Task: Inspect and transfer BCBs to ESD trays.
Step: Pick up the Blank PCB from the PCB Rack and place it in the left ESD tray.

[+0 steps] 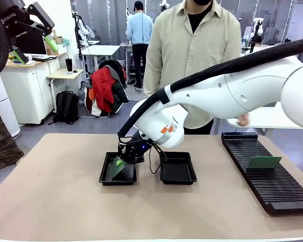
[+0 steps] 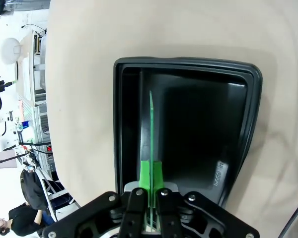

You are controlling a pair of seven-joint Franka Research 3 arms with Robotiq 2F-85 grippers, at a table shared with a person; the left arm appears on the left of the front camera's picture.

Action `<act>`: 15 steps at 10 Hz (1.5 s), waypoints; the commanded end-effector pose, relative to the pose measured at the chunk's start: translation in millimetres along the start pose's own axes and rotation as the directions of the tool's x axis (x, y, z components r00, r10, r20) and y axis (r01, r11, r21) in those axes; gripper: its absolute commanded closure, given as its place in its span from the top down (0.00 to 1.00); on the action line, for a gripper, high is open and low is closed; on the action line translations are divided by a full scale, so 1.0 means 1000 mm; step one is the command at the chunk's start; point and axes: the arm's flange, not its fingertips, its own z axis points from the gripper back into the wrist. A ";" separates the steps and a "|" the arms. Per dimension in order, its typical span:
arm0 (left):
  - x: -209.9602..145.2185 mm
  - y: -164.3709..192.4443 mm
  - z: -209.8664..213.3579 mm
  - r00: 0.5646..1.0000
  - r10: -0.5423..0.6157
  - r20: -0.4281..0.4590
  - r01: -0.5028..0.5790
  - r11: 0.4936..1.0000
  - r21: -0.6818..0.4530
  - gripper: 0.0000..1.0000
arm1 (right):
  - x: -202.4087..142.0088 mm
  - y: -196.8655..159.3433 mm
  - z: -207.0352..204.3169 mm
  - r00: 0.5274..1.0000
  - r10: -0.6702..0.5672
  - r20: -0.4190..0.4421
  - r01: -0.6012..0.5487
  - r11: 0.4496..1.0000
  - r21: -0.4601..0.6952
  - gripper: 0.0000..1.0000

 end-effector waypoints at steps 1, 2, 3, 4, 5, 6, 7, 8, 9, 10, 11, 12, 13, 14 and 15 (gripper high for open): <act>-0.001 0.001 -0.001 1.000 0.001 0.000 -0.001 1.000 0.000 1.00 | 0.004 0.003 -0.005 1.000 -0.008 0.008 0.008 1.000 -0.013 0.02; -0.001 0.001 -0.001 1.000 0.001 0.000 -0.001 1.000 0.000 1.00 | 0.004 0.003 -0.006 1.000 -0.007 -0.001 0.007 1.000 -0.012 0.02; -0.001 0.001 -0.001 1.000 0.001 0.000 -0.001 1.000 0.000 1.00 | 0.004 0.004 -0.005 1.000 -0.001 -0.007 0.001 1.000 -0.012 0.02; -0.001 0.001 -0.001 1.000 0.001 0.000 -0.001 1.000 0.000 1.00 | 0.004 0.007 -0.003 1.000 0.004 -0.018 -0.004 1.000 -0.025 0.07; -0.001 0.001 -0.001 1.000 0.001 0.000 -0.001 1.000 0.000 1.00 | 0.006 0.010 0.000 0.999 0.017 -0.034 -0.019 0.999 -0.036 0.16; -0.001 0.001 -0.001 1.000 0.001 0.000 -0.001 1.000 0.000 1.00 | 0.007 0.016 0.003 0.998 0.030 -0.048 -0.033 0.997 -0.065 0.27; -0.001 0.001 -0.001 1.000 0.001 0.000 -0.001 1.000 0.000 1.00 | 0.009 0.022 0.007 0.997 0.036 -0.064 -0.042 0.995 -0.095 0.36; -0.001 0.001 -0.001 1.000 0.001 0.000 -0.001 1.000 0.000 1.00 | 0.010 0.028 0.012 0.996 0.034 -0.082 -0.044 0.992 -0.122 0.47; -0.001 0.001 -0.001 1.000 0.001 0.000 -0.001 1.000 0.000 1.00 | 0.010 0.033 0.019 0.995 0.031 -0.096 -0.046 0.987 -0.156 0.56; -0.001 0.001 -0.001 1.000 0.001 0.000 -0.001 1.000 0.000 1.00 | 0.010 0.041 0.030 0.994 0.039 -0.105 -0.059 0.978 -0.198 0.67; -0.001 0.001 -0.001 1.000 0.001 0.000 -0.001 1.000 0.000 1.00 | 0.009 0.050 0.040 0.992 0.045 -0.117 -0.072 0.968 -0.241 0.76; -0.001 0.001 -0.001 1.000 0.001 0.000 -0.001 1.000 0.000 1.00 | 0.008 0.058 0.051 0.990 0.046 -0.134 -0.084 0.954 -0.289 0.87; -0.001 0.001 -0.001 1.000 0.001 0.000 -0.001 1.000 0.000 1.00 | 0.006 0.066 0.063 0.988 0.043 -0.149 -0.093 0.935 -0.343 0.96; -0.001 0.001 -0.001 1.000 0.001 0.000 -0.001 1.000 0.000 1.00 | 0.004 0.076 0.077 0.985 0.052 -0.167 -0.116 0.909 -0.401 1.00; -0.001 0.001 -0.001 1.000 0.001 0.000 -0.001 1.000 0.000 1.00 | 0.001 0.084 0.089 0.984 0.048 -0.174 -0.123 0.885 -0.450 1.00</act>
